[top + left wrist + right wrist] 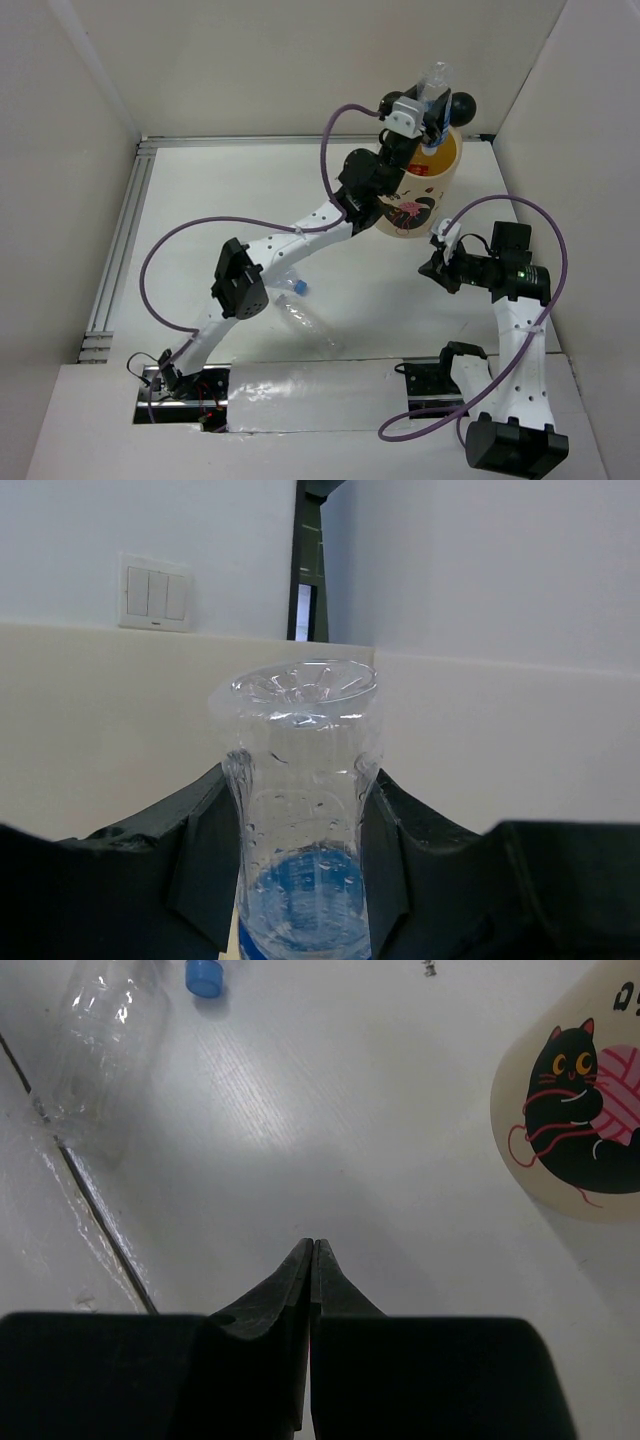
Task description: Put the plastic bottles in the bin
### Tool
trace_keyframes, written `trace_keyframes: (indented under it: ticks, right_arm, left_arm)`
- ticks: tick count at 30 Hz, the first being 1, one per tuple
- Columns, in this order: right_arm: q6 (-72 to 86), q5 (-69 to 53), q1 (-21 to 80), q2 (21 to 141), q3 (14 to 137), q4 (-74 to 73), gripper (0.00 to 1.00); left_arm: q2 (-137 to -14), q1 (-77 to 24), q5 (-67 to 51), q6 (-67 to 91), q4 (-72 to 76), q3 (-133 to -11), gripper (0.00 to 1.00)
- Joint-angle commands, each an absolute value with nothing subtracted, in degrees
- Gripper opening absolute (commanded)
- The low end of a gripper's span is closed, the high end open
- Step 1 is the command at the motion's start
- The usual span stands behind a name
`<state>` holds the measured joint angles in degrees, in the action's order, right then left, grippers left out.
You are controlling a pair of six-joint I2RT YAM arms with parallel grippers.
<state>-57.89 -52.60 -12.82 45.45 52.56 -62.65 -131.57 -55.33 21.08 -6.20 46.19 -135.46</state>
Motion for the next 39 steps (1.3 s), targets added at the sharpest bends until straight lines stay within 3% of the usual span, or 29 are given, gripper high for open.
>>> trace_keyframes:
  ticks: [1,3,6,7,8,10,12,15,24,27,32,34,39]
  right_arm:
    - [-57.13,-52.12,-13.27,45.0,52.12,-61.88,0.05]
    - [-56.43,-51.59,-13.27,46.05,51.59,-61.17,0.05]
    - [-55.81,-50.37,-13.27,46.58,51.59,-59.94,0.08]
    - [-55.81,-50.36,-13.27,47.19,51.59,-59.94,0.09]
    - [-55.81,-50.36,-13.27,47.2,51.59,-59.94,0.11]
    - [-55.81,-50.36,-13.27,47.2,51.59,-59.94,0.22]
    - [-55.81,-50.36,-13.27,47.72,51.07,-59.94,0.32]
    - [-55.81,-50.36,-13.27,47.72,51.06,-59.94,0.37]
    - [-56.34,-52.73,-13.27,48.25,51.59,-59.94,0.42]
    - [-58.27,-55.54,-13.27,47.72,51.59,-59.94,0.37]
    - [-60.56,-59.68,-10.56,50.7,51.07,-60.56,0.35]
    - [-55.32,-58.81,-7.31,51.76,51.06,-55.76,0.35]
    - [-44.12,-45.45,9.57,54.31,48.87,-43.95,0.48]
  left_arm:
    - [-133.59,-54.68,21.01,-14.41,54.4,-134.57,0.0]
    - [-133.59,-54.67,21.01,-14.58,55.72,-132.03,0.0]
    - [-134.73,-54.14,21.01,-13.81,55.72,-131.22,0.11]
    - [-134.74,-54.14,21.01,-13.8,55.72,-131.22,0.22]
    - [-135.52,-54.14,21.01,-13.02,55.03,-131.22,0.47]
    - [-136.05,-54.14,19.78,-11.43,54.15,-131.74,0.68]
    - [-136.05,-53.62,18.82,-10.64,52.83,-132.36,0.84]
    - [-136.58,-53.61,18.81,-9.76,52.12,-132.98,0.95]
    - [-129.39,-55.89,18.11,-11.24,51.59,-131.66,1.0]
    - [-121.69,-59.67,18.71,-14.49,51.59,-127.9,1.0]
    - [-101.81,-64.51,34.33,-14.78,49.57,-106.64,1.0]
    - [-94.17,-65.3,43.18,-9.18,41.52,-99.88,1.0]
    - [-68.8,-65.3,56.41,10.16,12.71,-78.6,1.0]
